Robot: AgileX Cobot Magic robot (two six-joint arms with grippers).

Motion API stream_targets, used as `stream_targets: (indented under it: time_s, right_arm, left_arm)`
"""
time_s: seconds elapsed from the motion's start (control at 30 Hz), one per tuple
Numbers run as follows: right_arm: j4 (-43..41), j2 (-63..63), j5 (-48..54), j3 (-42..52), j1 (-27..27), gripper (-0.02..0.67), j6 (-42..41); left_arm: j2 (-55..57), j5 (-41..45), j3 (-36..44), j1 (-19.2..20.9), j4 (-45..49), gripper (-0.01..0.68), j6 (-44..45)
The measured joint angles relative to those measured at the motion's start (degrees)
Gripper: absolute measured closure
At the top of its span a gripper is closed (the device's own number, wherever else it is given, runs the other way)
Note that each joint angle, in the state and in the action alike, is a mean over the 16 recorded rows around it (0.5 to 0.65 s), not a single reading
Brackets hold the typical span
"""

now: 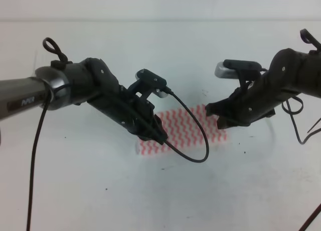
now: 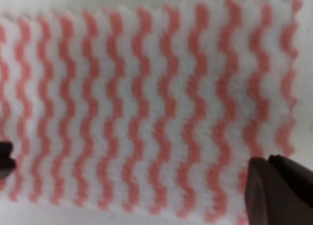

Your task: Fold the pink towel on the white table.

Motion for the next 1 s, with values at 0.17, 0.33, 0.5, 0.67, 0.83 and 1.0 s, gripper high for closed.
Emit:
stream_targets:
  time_s: [0.17,0.33,0.5,0.67,0.83,1.0]
  right_arm:
    - [0.03,1.03,1.31,-0.01,0.01,0.666,-0.01]
    - [0.06,1.63,1.9,-0.04,0.01,0.666,-0.02]
    - [0.24,0.48,2.0,-0.06,0.01,0.667,-0.02]
    - [0.48,-1.47,2.21,-0.09,0.44,0.667,-0.11]
    - [0.87,-3.29,2.16,-0.1,1.99,0.667,-0.51]
    - [1.21,-3.48,1.74,-0.11,3.78,0.667,-0.9]
  left_arm:
    - [0.59,0.16,-0.01,0.0,0.47,0.677,-0.68]
    - [1.18,0.34,-0.05,0.0,0.54,0.677,-0.87]
    - [1.42,0.76,-0.09,0.0,0.62,0.678,-0.92]
    - [1.08,0.5,-0.12,0.0,0.7,0.678,-0.91]
    - [0.69,-0.01,-0.12,0.0,0.8,0.677,-0.89]
    - [0.4,-0.81,-0.11,0.0,0.86,0.677,-0.8]
